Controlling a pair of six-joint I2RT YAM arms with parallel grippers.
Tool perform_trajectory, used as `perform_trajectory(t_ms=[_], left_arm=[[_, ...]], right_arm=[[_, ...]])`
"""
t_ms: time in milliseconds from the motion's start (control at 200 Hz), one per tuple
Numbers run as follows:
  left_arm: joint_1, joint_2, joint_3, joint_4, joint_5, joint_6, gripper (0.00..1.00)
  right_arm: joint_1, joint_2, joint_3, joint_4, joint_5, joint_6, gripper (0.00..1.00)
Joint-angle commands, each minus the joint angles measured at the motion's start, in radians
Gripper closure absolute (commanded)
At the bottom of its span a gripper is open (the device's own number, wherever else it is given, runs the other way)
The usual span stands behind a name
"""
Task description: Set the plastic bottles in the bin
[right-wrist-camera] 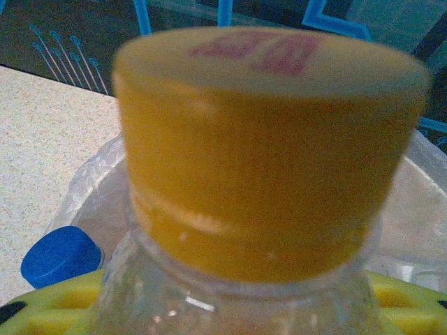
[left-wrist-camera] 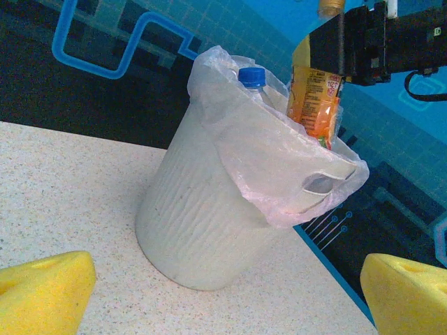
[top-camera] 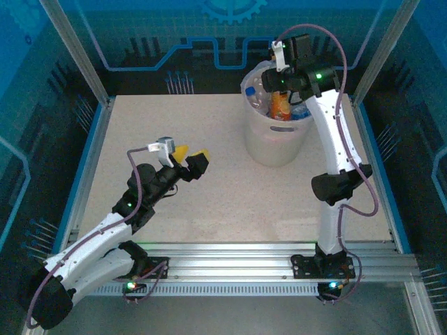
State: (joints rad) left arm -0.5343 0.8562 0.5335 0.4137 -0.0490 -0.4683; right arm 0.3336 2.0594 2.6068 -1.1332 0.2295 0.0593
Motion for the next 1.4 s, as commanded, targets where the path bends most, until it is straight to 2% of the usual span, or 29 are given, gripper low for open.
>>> perform_trajectory(t_ms=[0,320,610,805,996,1176,1246,1391], left_arm=[[-0.007,-0.003,-0.011,0.007,-0.018,0.014,0.01],[-0.007,0.010,0.000,0.008,-0.015,0.014,0.01],[-0.007,0.029,0.008,0.013,-0.013,0.008,0.01],[-0.007,0.036,0.011,0.013,-0.014,0.011,0.01],[-0.007,0.037,0.005,0.013,-0.016,0.010,0.01],[-0.007,0.037,0.003,0.010,-0.019,0.009,0.01],[-0.007,0.035,0.002,0.004,-0.021,0.011,0.01],[-0.006,0.026,0.001,-0.015,-0.035,0.016,0.01]], right_arm=[[-0.008,0.056,0.024,-0.040,0.041,-0.004,0.38],[-0.048,0.100,0.064,-0.042,0.024,0.035,0.12],[-0.052,0.066,0.068,-0.023,-0.061,0.044,0.01],[-0.053,0.013,0.076,-0.036,-0.085,0.053,0.00],[-0.054,-0.072,0.037,-0.071,-0.007,0.072,0.02],[-0.059,-0.199,-0.127,-0.052,0.047,0.108,0.14],[-0.060,-0.262,-0.207,-0.033,0.059,0.122,0.12],[-0.060,-0.420,-0.423,0.032,0.069,0.162,0.03]])
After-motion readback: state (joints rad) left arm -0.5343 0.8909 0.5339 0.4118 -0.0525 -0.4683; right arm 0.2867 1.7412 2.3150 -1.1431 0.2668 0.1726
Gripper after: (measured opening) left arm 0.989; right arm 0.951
